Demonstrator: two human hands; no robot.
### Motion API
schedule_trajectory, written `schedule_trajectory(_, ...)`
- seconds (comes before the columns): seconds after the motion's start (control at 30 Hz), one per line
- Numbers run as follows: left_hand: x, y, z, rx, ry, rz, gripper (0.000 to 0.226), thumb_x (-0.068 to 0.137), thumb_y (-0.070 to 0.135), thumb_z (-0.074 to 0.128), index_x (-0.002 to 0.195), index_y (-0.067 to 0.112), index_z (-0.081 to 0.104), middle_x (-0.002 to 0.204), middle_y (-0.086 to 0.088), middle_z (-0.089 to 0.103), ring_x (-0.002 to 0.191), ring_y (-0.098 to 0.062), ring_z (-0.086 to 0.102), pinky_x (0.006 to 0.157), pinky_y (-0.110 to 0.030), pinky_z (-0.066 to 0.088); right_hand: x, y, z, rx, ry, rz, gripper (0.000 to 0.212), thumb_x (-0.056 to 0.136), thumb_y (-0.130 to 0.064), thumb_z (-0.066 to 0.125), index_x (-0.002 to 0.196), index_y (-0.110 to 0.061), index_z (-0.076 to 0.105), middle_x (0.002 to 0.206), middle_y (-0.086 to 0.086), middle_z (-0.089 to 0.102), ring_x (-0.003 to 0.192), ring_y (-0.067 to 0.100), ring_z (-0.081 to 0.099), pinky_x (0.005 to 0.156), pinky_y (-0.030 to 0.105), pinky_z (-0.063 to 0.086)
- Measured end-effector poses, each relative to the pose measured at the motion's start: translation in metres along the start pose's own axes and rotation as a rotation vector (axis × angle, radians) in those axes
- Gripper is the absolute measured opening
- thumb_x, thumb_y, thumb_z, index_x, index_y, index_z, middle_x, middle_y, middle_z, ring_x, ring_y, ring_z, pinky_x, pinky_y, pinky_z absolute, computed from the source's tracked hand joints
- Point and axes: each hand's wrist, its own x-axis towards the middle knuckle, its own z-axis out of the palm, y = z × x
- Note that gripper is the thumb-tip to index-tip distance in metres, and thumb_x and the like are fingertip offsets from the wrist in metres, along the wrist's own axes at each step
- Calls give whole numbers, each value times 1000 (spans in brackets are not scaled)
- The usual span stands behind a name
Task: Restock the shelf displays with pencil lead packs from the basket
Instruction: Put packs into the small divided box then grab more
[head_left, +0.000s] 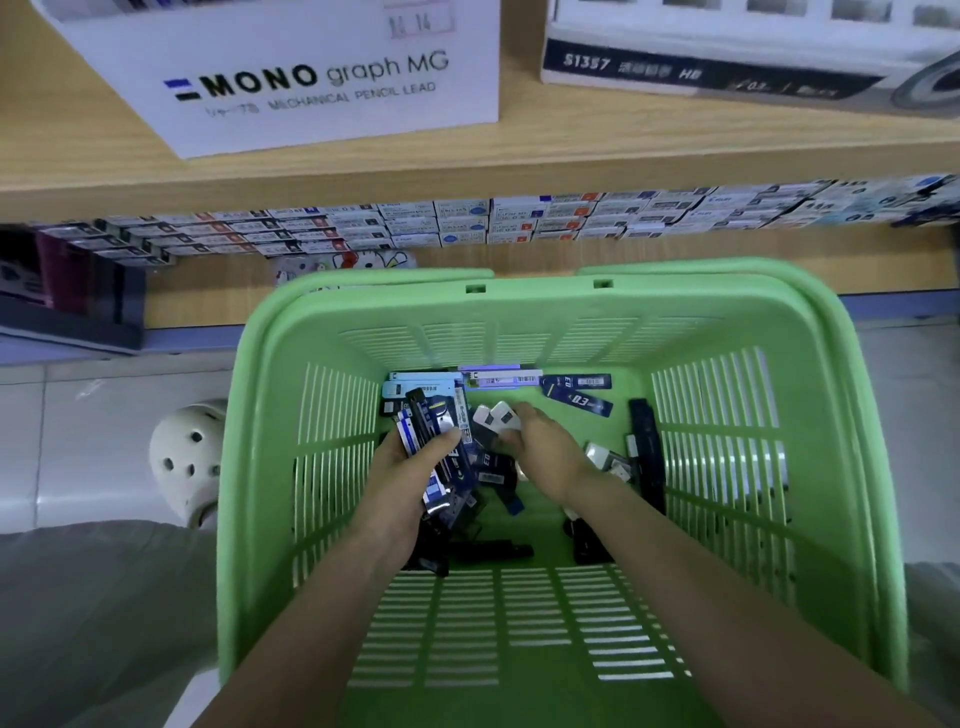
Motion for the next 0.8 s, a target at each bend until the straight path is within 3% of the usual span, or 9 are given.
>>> schedule_trajectory(0.07,-5,3,0,3,21,-3,19,82,15,70,100,19,66,98,-1,72,94,-18,67,73,-30,50,-5,-5,-12,20,11,-34,31,100,-17,41,128,-5,39,101,13,61,85,23,59,63,27,45)
schedule_trajectory(0.1,-7,5,0,0,39,-6,18,80,17,73,96,21,66,99,-1,72,95,-17,66,77,-31,50,-9,-10,-18,60,18,-44,27,100,-18,41,124,-5,39,100,14,63,82,24,61,61,29,47)
schedule_trajectory(0.23,-23,18,3,-12,79,0,33,71,25,81,85,21,51,94,4,63,104,-18,56,103,-39,39,-31,-39,-43,148,64,-119,26,101,-24,39,123,-11,36,102,15,67,88,31,65,76,50,53)
schedule_trajectory(0.3,-35,29,6,-17,67,9,38,74,23,80,81,22,43,85,6,55,99,-16,49,100,-34,34,-44,-58,-56,179,62,-182,20,100,-29,39,116,-17,38,93,13,66,80,33,65,73,53,52)
schedule_trajectory(0.4,-52,41,9,-26,18,35,30,75,20,78,93,21,53,94,4,60,92,-13,54,95,-34,40,-63,-82,-70,277,47,-246,13,100,-27,40,111,-19,39,85,5,63,65,13,63,66,38,56)
schedule_trajectory(0.47,-65,49,10,-65,-25,79,32,77,18,76,92,21,49,95,5,59,88,-8,54,91,-33,40,-78,-98,-79,330,35,-276,22,100,-25,41,117,-10,41,86,-1,61,62,4,61,61,25,56)
schedule_trajectory(0.6,-98,68,16,-189,-53,162,39,79,17,73,102,22,42,88,4,51,76,-4,48,90,-27,35,-109,-119,-95,377,23,-284,32,98,-28,45,125,-10,42,91,-6,61,70,16,69,68,48,58)
schedule_trajectory(0.7,-110,74,16,-173,-44,185,32,76,20,76,92,15,49,88,-3,65,81,-11,59,82,-28,47,-131,-131,-107,352,24,-328,17,98,-25,44,111,-14,48,84,-3,61,70,12,67,69,40,59)
schedule_trajectory(0.8,-128,83,19,-148,-55,213,51,63,33,84,102,17,56,100,-8,68,100,-22,61,99,-42,43,-154,-139,-117,293,87,-353,8,99,-23,42,103,-19,48,76,-7,57,66,7,63,67,27,58)
